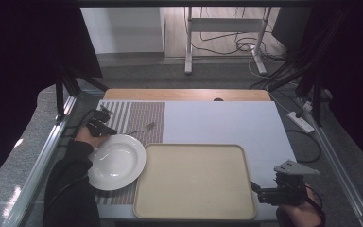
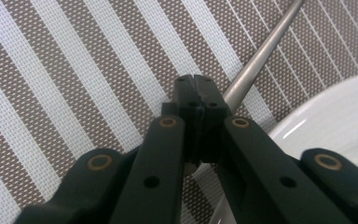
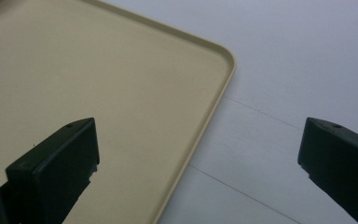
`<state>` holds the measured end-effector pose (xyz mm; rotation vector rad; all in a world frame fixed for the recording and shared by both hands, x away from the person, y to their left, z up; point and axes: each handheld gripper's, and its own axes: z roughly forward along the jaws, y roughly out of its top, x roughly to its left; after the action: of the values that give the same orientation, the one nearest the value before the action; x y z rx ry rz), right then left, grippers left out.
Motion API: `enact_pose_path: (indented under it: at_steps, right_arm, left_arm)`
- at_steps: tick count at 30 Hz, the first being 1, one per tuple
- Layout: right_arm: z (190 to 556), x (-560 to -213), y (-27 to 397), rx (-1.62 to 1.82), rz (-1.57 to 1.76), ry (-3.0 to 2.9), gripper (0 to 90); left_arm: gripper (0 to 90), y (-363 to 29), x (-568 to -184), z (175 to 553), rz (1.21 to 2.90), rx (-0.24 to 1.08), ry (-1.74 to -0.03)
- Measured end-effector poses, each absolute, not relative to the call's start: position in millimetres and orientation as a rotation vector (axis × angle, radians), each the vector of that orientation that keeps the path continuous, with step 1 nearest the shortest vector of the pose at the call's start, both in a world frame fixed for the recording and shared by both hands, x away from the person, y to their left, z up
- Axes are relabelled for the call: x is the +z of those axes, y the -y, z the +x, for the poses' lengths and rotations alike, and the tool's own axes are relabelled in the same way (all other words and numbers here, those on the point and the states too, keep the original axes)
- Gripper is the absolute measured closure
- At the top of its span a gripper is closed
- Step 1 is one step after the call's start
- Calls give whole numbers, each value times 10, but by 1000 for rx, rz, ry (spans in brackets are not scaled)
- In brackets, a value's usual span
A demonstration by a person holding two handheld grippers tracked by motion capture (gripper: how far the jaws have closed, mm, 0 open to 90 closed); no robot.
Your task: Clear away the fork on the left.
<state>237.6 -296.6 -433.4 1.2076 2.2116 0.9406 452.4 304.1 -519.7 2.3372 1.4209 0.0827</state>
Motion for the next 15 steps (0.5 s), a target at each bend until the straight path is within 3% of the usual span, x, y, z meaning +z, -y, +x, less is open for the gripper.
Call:
enact_pose_path:
  at_steps: [3,5,8,9,10,13,15]
  right_arm:
    - [2374,-4334,2966,942,1206,-2212,0]
    - [2374,-4333,2966,942,1206,-2211,0]
    - [2378,-4335,2965,939,1208,-2212,0]
    - [2378,-4335,2965,939,1208,-2212,0]
    - [2380,-4336,2965,936,1210,-2212,0]
    - [2378,-4336,2964,936,1209,-2212,0]
    - [2379,-4337,2962,933,1208,-2213,0]
  left_arm:
    - [884,-3054,-5194,4536,2332,80,-1428]
    - [865,-3055,-5172,4534,2333,152,-1452]
    - [670,-3086,-5106,4536,2267,181,-1458]
    - [670,-3087,-5088,4536,2249,183,-1457]
    - [502,-3073,-5064,4539,2227,201,-1457]
    - [410,-3056,-5051,4550,2208,193,-1448]
    - [240,-3026,-5045,4570,2196,172,-1433]
